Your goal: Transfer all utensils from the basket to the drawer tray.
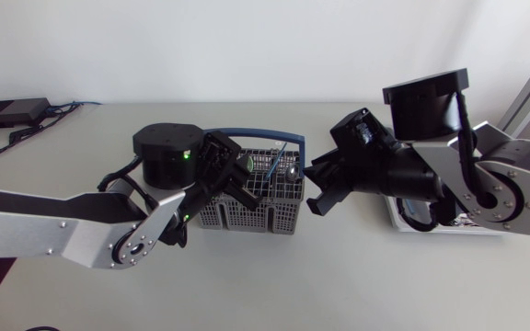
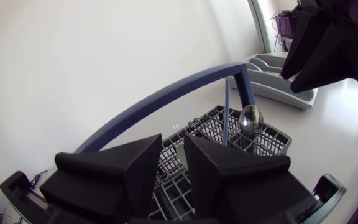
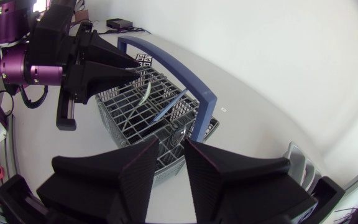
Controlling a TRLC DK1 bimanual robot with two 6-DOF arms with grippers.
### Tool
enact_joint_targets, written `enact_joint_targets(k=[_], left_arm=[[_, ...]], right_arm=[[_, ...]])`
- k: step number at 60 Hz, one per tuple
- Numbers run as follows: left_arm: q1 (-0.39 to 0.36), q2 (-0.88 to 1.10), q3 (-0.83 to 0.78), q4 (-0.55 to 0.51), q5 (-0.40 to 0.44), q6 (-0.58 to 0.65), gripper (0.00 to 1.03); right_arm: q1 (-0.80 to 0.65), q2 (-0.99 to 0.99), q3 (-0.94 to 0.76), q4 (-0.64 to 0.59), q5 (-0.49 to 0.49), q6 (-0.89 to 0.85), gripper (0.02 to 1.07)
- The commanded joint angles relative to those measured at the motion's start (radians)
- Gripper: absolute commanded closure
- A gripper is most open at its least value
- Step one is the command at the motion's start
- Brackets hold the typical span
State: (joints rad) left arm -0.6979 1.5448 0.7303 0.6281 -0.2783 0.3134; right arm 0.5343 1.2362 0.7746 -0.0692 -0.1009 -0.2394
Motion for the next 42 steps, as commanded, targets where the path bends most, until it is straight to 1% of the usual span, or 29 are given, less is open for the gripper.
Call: enact_joint_targets(k=[1,4,7,8,10,11,13,14,15,17,20,24,30,35,42], left_arm=[[0.001,-0.051,-0.026,-0.002,-0.001,-0.008,0.79],[0.001,-0.066,-0.034,-0.004,0.002,-0.014,0.79],[0.003,-0.081,-0.042,-0.015,0.021,-0.022,0.74],[0.003,-0.086,-0.042,-0.033,0.037,-0.022,0.67],[0.012,-0.091,-0.032,-0.062,0.060,-0.025,0.58],[0.020,-0.092,-0.028,-0.071,0.070,-0.030,0.55],[0.052,-0.095,-0.012,-0.113,0.129,-0.048,0.47],[0.063,-0.095,-0.006,-0.125,0.145,-0.054,0.45],[0.067,-0.095,-0.002,-0.133,0.153,-0.057,0.44],[0.104,-0.097,0.021,-0.186,0.217,-0.089,0.43],[0.127,-0.103,0.029,-0.209,0.258,-0.112,0.40],[0.133,-0.109,0.027,-0.217,0.268,-0.120,0.40],[0.117,-0.114,0.024,-0.209,0.268,-0.128,0.32],[0.086,-0.115,0.023,-0.205,0.252,-0.134,0.31],[0.037,-0.095,0.032,-0.202,0.206,-0.134,0.30]], right_arm=[[-0.007,0.014,-0.035,0.020,0.003,-0.015,0.72],[-0.007,0.012,-0.037,0.020,0.003,-0.017,0.72],[-0.008,0.011,-0.038,0.020,0.003,-0.020,0.72],[-0.008,0.011,-0.038,0.020,0.003,-0.021,0.72],[-0.011,0.008,-0.038,0.020,0.003,-0.026,0.72],[-0.013,0.008,-0.038,0.020,0.001,-0.028,0.72],[-0.016,0.005,-0.038,0.020,0.001,-0.032,0.72],[-0.017,0.003,-0.038,0.020,0.001,-0.032,0.72],[-0.020,0.003,-0.038,0.019,0.000,-0.032,0.72],[-0.025,-0.001,-0.037,0.019,-0.005,-0.037,0.72],[-0.037,-0.006,-0.037,0.019,-0.013,-0.043,0.72],[-0.050,-0.011,-0.037,0.017,-0.022,-0.051,0.72],[-0.076,-0.014,-0.041,0.019,-0.049,-0.063,0.71],[-0.091,-0.012,-0.054,0.031,-0.062,-0.072,0.71],[-0.112,0.000,-0.083,0.072,-0.094,-0.074,0.70]])
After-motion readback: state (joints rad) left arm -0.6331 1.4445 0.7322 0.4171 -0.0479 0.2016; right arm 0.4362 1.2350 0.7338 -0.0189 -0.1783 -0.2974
